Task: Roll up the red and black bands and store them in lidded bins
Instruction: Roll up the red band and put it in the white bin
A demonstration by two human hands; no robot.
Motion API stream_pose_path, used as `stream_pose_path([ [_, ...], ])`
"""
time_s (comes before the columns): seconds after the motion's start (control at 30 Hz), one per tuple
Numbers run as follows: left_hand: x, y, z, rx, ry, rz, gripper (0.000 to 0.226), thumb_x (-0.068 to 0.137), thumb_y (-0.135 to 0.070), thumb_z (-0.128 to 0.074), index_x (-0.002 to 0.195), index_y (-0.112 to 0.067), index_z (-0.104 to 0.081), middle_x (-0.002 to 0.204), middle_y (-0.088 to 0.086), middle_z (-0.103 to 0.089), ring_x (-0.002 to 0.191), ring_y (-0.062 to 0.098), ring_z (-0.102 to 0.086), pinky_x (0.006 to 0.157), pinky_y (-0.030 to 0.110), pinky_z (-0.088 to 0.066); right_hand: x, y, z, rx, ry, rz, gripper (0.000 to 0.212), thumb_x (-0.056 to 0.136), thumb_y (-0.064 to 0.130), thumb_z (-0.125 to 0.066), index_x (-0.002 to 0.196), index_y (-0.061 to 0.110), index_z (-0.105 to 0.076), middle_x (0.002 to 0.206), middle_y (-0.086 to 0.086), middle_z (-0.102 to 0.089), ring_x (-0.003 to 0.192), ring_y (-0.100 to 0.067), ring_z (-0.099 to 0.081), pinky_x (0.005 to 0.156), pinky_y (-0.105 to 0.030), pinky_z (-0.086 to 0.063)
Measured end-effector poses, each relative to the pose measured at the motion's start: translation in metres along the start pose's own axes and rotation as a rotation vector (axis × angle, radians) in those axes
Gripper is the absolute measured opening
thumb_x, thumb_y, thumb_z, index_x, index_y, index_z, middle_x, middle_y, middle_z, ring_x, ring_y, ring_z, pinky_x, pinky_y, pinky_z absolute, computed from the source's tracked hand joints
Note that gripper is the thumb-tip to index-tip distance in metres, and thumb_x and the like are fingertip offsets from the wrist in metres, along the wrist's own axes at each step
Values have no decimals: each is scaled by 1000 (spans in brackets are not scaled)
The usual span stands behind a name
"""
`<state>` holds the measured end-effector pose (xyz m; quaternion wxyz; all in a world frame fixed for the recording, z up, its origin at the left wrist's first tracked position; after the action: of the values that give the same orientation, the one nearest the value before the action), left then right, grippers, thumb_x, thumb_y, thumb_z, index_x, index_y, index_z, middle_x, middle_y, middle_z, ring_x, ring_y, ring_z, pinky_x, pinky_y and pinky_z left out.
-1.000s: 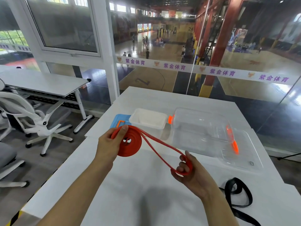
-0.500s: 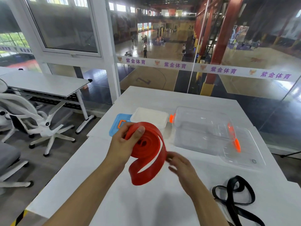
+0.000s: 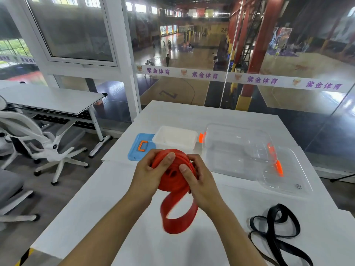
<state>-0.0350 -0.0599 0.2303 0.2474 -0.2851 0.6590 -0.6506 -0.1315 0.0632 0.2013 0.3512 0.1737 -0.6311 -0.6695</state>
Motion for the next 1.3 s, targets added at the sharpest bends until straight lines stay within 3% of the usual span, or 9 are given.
stream_pose_path([
  [0.1,2,6,2,-64,-109,30,53,70,-59,-68,107,-21,-70,100,-2,-76,96,18,-72,81,32,-60,-2,-9,0,-42,-107,-26,24,97,53,-62,114,35,-62,91,4,-73,82,-9,-69,76,-27,-56],
  [0.23,-3,21,-9,-251,-165,154,59,76,-64,-65,116,-21,-68,109,6,-76,105,28,-73,93,49,-59,-5,-13,-7,-96,-189,-37,55,88,72,-49,132,40,-56,120,18,-63,113,4,-61,92,-16,-49],
  [0.43,-12,36,-26,-470,-142,257,44,99,-53,-48,124,-20,-65,114,10,-76,100,24,-76,77,38,-61,-15,-27,-22,92,-192,-92,62,99,52,-50,157,40,-31,145,27,-49,128,14,-51,105,-9,-43],
  [0.53,-20,52,-29,-339,-141,325,44,100,-57,-43,119,-25,-65,114,6,-75,103,22,-74,86,40,-60,-17,-36,-18,174,-274,-147,42,108,32,-49,150,34,-42,140,16,-57,120,12,-56,95,-5,-46],
  [0.63,-23,62,-29,-61,-57,321,44,103,-55,-37,121,-25,-65,118,3,-73,109,19,-70,100,43,-55,-16,-39,-2,158,-327,-160,33,106,16,-53,136,28,-55,127,8,-66,109,7,-63,87,-7,-49],
  [0.83,-15,61,-24,33,184,387,34,94,-34,-66,120,-13,-67,116,17,-72,93,27,-73,80,42,-63,-5,-34,38,33,-158,-135,40,84,21,-57,121,26,-71,109,8,-77,103,-7,-70,88,-19,-52],
  [1.03,-2,52,-40,304,547,374,42,83,-30,-82,120,-18,-68,108,9,-77,100,24,-76,80,45,-64,-11,-34,40,-77,99,-160,38,84,23,-64,120,33,-54,87,-2,-69,71,-10,-63,67,-24,-53],
  [1.17,0,60,-43,250,437,361,40,79,-28,-85,114,-15,-70,105,11,-78,95,25,-77,75,44,-64,-12,-43,54,-47,73,-213,25,95,25,-72,115,35,-59,102,3,-73,83,-8,-71,69,-22,-56],
  [1.3,-2,75,-49,84,209,378,38,81,-25,-82,114,-10,-69,108,17,-75,94,27,-76,71,42,-65,-14,-54,59,-33,61,-198,40,100,33,-67,137,43,-57,127,16,-69,116,-4,-66,94,-21,-55],
])
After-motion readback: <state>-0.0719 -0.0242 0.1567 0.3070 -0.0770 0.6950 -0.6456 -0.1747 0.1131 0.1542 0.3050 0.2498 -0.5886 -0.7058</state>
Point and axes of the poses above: each hand's wrist, its own x-axis towards the middle knuckle, its own z-axis out of the back of the hand, y = z × x, the point moved 7 cm from there along x, towards the middle knuckle
